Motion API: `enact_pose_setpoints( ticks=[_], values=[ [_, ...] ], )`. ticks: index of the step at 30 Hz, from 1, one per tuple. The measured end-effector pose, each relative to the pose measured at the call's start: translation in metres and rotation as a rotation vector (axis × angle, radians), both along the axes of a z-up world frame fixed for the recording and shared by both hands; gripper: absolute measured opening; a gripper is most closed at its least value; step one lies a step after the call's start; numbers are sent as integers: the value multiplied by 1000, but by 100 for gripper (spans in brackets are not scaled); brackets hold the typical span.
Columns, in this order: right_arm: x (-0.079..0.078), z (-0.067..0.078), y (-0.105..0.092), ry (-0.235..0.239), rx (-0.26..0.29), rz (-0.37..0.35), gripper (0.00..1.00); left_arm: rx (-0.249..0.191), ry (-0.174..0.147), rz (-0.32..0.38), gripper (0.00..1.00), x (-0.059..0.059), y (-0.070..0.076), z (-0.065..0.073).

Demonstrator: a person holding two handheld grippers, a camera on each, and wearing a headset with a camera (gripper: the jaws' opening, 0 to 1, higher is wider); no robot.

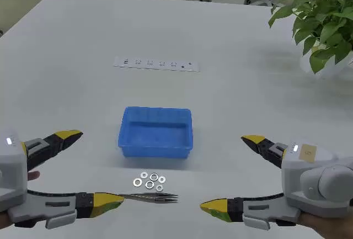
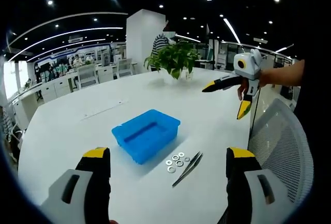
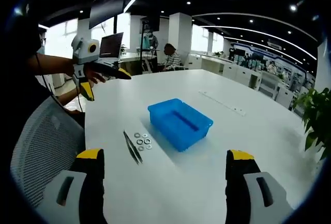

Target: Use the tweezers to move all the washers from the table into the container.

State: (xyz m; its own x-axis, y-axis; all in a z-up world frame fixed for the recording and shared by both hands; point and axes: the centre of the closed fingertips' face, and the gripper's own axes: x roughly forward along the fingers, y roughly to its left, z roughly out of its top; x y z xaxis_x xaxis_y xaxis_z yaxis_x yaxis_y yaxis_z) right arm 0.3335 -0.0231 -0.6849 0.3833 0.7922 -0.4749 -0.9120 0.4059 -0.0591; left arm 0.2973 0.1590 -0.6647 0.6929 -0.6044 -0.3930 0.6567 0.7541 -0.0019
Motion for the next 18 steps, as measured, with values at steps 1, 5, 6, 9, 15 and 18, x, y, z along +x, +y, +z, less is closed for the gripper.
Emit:
enact_pose_setpoints(
  ticks=[1, 5, 6, 9, 15, 18],
  values=[
    [0, 0, 0, -1, 0, 0, 99, -1, 2, 1, 99, 0, 0, 0],
    [1, 0, 0, -1, 1, -1, 99, -2, 2, 1, 98, 0, 0, -1],
    [1, 0, 0, 0, 1, -1, 99, -3, 2, 2, 98, 0, 0, -1],
    [1, 0, 0, -1, 0, -1, 99, -2, 3, 3, 98, 0, 1, -1],
    [1, 1, 0, -3, 1, 0, 99, -3, 0, 2, 98, 1, 1, -1],
    [1, 1, 0, -3, 3, 1, 99, -4, -1, 2, 98, 1, 1, -1]
  ],
)
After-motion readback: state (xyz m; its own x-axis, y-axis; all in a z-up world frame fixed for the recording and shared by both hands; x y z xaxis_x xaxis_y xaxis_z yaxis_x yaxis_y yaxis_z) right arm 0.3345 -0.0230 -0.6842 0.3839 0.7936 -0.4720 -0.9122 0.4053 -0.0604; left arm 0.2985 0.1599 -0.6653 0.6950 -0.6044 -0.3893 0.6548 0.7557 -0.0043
